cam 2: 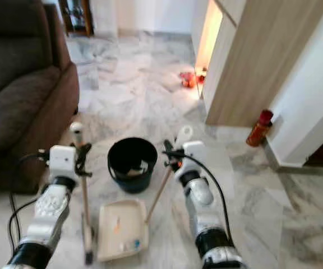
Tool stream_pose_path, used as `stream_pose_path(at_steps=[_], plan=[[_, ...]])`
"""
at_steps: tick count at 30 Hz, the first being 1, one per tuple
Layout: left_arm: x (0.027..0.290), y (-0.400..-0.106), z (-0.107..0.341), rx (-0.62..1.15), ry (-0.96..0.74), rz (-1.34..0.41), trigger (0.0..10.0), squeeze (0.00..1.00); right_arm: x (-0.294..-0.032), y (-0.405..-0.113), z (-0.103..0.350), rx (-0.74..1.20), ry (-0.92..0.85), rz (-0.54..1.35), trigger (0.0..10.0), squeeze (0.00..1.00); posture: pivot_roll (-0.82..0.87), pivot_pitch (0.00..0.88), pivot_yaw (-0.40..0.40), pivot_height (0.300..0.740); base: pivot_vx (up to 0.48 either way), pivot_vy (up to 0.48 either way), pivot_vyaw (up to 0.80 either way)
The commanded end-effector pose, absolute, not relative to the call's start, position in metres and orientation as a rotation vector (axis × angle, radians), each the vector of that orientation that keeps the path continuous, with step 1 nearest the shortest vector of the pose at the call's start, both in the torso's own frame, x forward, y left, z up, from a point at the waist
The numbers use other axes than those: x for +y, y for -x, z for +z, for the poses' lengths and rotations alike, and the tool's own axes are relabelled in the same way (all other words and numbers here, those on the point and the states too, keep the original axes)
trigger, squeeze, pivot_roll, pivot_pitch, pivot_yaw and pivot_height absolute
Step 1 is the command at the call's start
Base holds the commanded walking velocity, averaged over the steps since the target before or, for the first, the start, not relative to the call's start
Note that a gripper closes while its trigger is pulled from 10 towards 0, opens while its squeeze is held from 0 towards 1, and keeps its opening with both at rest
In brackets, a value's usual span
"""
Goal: Sweep floor
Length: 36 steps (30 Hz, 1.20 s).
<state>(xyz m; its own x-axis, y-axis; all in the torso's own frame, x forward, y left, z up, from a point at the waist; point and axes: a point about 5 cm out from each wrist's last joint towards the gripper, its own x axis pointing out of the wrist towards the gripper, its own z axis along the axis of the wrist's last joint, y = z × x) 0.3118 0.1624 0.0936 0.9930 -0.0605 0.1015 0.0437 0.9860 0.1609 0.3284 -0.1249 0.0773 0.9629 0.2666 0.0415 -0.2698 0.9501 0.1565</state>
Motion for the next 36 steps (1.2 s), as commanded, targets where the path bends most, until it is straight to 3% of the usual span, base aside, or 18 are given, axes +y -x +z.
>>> stream_pose_path(at_steps=[1,25,36], plan=[[0.167,-0.314,0.104,-0.154,-0.156,-0.044,10.0,0.00,-0.121,-0.335,0.092,-0.083,-0.162,0.282,10.0,0.00,0.05,0.000,-0.065,0.740,0.000,0.000,0.00],[0.166,-0.312,0.103,-0.152,-0.174,-0.076,10.0,0.00,-0.144,-0.334,0.121,-0.169,-0.256,0.215,10.0,0.00,0.05,0.000,-0.059,0.740,0.000,0.000,0.00],[0.164,-0.312,0.102,-0.153,-0.178,-0.087,10.0,0.00,-0.158,-0.314,0.131,-0.170,-0.212,0.229,10.0,0.00,0.04,0.000,-0.060,0.740,0.000,0.000,0.00]])
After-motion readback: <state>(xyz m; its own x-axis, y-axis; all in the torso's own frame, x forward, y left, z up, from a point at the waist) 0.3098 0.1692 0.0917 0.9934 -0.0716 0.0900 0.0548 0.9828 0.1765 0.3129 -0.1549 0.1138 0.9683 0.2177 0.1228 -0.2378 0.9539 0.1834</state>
